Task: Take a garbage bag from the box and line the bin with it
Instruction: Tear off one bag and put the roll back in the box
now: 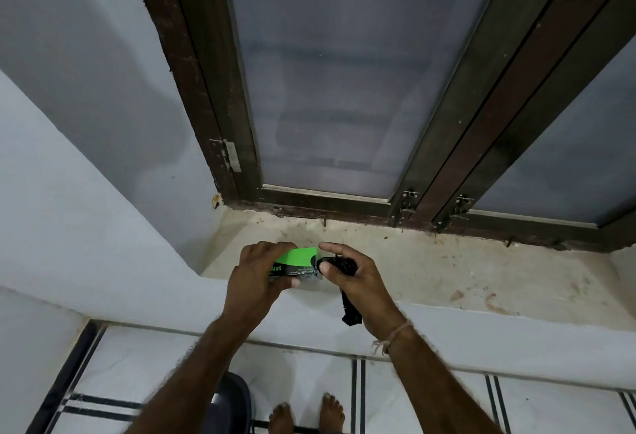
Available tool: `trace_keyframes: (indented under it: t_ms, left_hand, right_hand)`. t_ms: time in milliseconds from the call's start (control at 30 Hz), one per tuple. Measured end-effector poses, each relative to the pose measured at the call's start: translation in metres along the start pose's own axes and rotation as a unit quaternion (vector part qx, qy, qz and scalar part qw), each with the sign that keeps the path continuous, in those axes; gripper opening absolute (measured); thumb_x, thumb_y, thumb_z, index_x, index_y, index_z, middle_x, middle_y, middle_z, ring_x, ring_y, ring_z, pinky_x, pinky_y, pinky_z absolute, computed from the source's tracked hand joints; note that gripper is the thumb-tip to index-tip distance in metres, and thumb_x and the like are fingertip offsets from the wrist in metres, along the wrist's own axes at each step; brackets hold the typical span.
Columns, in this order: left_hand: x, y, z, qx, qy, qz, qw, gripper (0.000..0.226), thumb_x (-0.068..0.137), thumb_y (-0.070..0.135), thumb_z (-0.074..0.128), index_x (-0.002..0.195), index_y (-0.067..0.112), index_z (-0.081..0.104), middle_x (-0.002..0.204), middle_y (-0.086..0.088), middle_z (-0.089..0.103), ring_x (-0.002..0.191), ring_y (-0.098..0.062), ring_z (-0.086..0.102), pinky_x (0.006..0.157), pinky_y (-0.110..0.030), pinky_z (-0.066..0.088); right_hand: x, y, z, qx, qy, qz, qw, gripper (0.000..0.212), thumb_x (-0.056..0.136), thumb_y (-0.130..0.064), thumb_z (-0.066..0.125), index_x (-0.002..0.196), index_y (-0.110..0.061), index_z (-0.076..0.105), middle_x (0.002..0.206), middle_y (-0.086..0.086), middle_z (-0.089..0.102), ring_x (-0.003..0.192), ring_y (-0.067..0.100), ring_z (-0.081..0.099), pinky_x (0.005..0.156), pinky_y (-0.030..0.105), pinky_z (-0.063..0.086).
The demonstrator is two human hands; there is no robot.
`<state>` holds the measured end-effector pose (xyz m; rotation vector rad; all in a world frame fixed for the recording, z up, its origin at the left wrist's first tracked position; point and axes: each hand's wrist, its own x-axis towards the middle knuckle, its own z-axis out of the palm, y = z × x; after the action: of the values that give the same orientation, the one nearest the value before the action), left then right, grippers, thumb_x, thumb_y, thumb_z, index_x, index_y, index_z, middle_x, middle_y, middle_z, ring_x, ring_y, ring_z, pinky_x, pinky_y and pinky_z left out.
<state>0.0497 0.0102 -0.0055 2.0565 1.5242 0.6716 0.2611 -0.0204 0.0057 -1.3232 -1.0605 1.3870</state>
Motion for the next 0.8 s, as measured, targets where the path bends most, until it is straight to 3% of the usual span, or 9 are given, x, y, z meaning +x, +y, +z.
trace_keyframes:
  t_ms: [100,167,233,367,467,567,667,733,800]
  left_hand:
    - [0.016,-0.01,0.006,0.032,0.0,-0.02,0.999,0.056,0.077,0.035,0.081,0.13,0.027,0.065,0.122,-0.002,0.066,0.116,-0.029,0.052,0.086,-0.042,0.052]
    - [0.029,-0.017,0.01,0.055,-0.001,-0.036,0.998,0.057,0.075,0.032,0.084,0.129,0.027,0.067,0.123,-0.005,0.066,0.118,-0.032,0.054,0.092,-0.046,0.049]
    - [0.039,-0.025,0.015,0.084,-0.011,-0.04,0.996,0.059,0.072,0.029,0.087,0.128,0.028,0.068,0.123,-0.006,0.066,0.12,-0.034,0.056,0.098,-0.05,0.045]
    - [0.043,-0.026,0.018,0.153,-0.016,-0.045,0.987,0.069,0.074,0.031,0.088,0.138,0.028,0.063,0.147,-0.011,0.056,0.144,-0.038,0.042,0.117,-0.064,0.022]
    - [0.025,-0.001,0.019,0.186,0.08,-0.037,0.979,0.063,0.074,0.042,0.086,0.13,0.021,0.065,0.137,-0.011,0.058,0.13,-0.035,0.051,0.106,-0.053,0.04]
    - [-0.007,0.043,0.025,-0.057,0.13,-0.081,0.987,0.039,0.093,0.052,0.062,0.114,0.02,0.058,0.108,0.002,0.063,0.096,-0.017,0.061,0.075,-0.029,0.053]
    - [-0.03,0.081,0.024,-0.339,0.036,-0.209,0.916,0.041,0.098,0.058,0.051,0.12,0.023,0.052,0.111,0.004,0.069,0.095,-0.008,0.071,0.074,-0.027,0.062]
    - [-0.041,0.088,0.022,-0.392,0.037,-0.276,0.877,0.035,0.1,0.049,0.054,0.122,0.022,0.052,0.11,-0.003,0.07,0.09,-0.009,0.073,0.069,-0.03,0.063]
    - [-0.05,0.08,0.019,-0.409,0.062,-0.318,0.853,0.025,0.099,0.039,0.061,0.115,0.02,0.056,0.098,-0.014,0.073,0.079,-0.024,0.075,0.061,-0.039,0.063]
  right_hand:
    - [0.018,0.003,-0.005,-0.057,-0.003,0.021,0.998,0.029,0.097,-0.019,0.072,0.125,-0.023,0.075,0.111,0.003,0.078,0.089,0.029,0.07,0.085,0.031,0.061]
    - [0.029,0.003,-0.006,-0.072,-0.006,0.049,0.996,0.027,0.099,-0.021,0.069,0.125,-0.019,0.074,0.095,0.003,0.074,0.066,0.017,0.063,0.066,0.025,0.057]
    - [0.036,0.003,-0.007,-0.07,0.001,0.069,0.995,0.026,0.101,-0.022,0.066,0.123,-0.012,0.073,0.09,0.002,0.07,0.057,0.003,0.058,0.056,0.018,0.05]
    - [0.034,-0.003,-0.009,-0.057,0.009,0.108,0.993,0.036,0.105,-0.039,0.055,0.116,-0.009,0.072,0.073,0.009,0.063,0.053,0.015,0.06,0.052,0.024,0.052]
    - [0.026,-0.009,-0.006,-0.03,0.026,0.142,0.989,0.047,0.106,-0.051,0.043,0.116,-0.016,0.073,0.062,0.008,0.063,0.057,0.023,0.065,0.052,0.027,0.053]
    - [0.011,-0.019,0.007,0.029,-0.011,0.132,0.991,0.056,0.108,-0.051,0.034,0.121,-0.014,0.074,0.073,0.011,0.072,0.067,0.027,0.071,0.058,0.028,0.057]
    - [-0.001,-0.022,0.028,0.093,-0.056,0.111,0.988,0.056,0.11,-0.045,0.032,0.124,-0.009,0.073,0.106,0.01,0.081,0.095,0.022,0.079,0.074,0.025,0.061]
    - [-0.005,-0.021,0.043,0.099,-0.054,0.141,0.984,0.056,0.107,-0.051,0.038,0.12,-0.012,0.075,0.11,0.011,0.081,0.1,0.02,0.078,0.078,0.027,0.062]
    - [-0.008,-0.017,0.057,0.086,-0.071,0.165,0.98,0.057,0.105,-0.057,0.04,0.117,-0.016,0.078,0.109,0.011,0.081,0.102,0.025,0.078,0.087,0.035,0.062]
